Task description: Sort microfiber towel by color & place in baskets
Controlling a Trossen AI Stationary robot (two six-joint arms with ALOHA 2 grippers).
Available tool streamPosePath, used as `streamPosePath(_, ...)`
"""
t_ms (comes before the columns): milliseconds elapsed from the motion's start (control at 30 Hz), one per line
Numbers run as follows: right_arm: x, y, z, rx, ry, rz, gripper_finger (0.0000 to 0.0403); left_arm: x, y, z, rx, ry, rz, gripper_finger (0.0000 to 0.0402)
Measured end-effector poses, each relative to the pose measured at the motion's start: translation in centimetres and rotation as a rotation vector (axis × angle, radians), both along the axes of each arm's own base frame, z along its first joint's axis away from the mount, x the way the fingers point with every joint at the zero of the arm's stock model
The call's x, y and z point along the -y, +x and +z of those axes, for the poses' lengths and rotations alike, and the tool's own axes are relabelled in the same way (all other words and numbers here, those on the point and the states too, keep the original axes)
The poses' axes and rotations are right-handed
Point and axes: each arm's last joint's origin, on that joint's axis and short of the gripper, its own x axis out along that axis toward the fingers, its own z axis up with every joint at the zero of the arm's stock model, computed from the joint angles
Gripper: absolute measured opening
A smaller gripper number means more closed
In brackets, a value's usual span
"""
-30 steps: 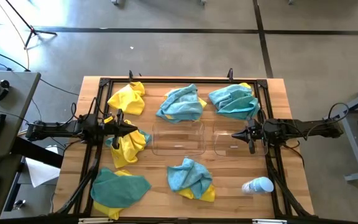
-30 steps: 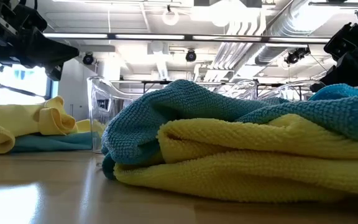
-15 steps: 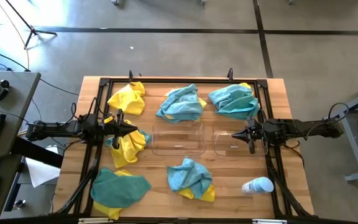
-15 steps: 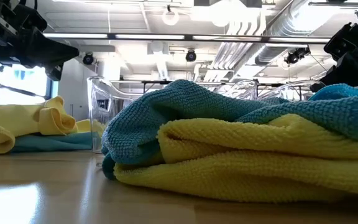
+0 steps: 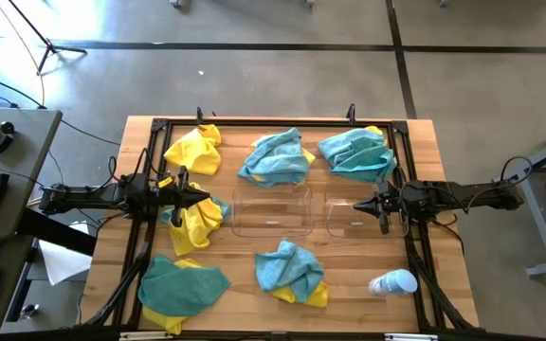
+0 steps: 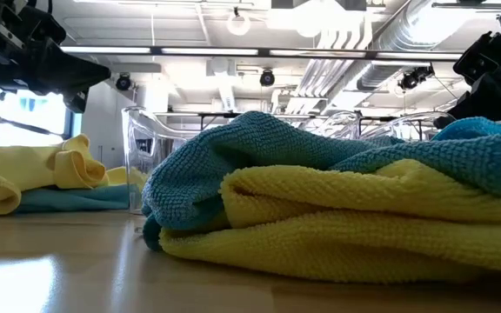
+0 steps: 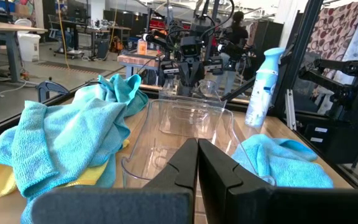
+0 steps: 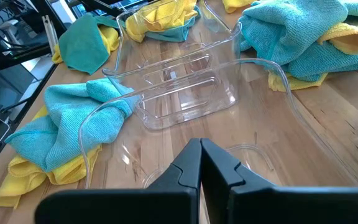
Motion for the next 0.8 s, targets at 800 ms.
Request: streamPosePath(800, 0.32, 0.04, 0.12, 0.014, -0.045, -0.079, 0.0, 0.0, 0.0, 0.0, 0.0, 0.0, 0.0, 0.0)
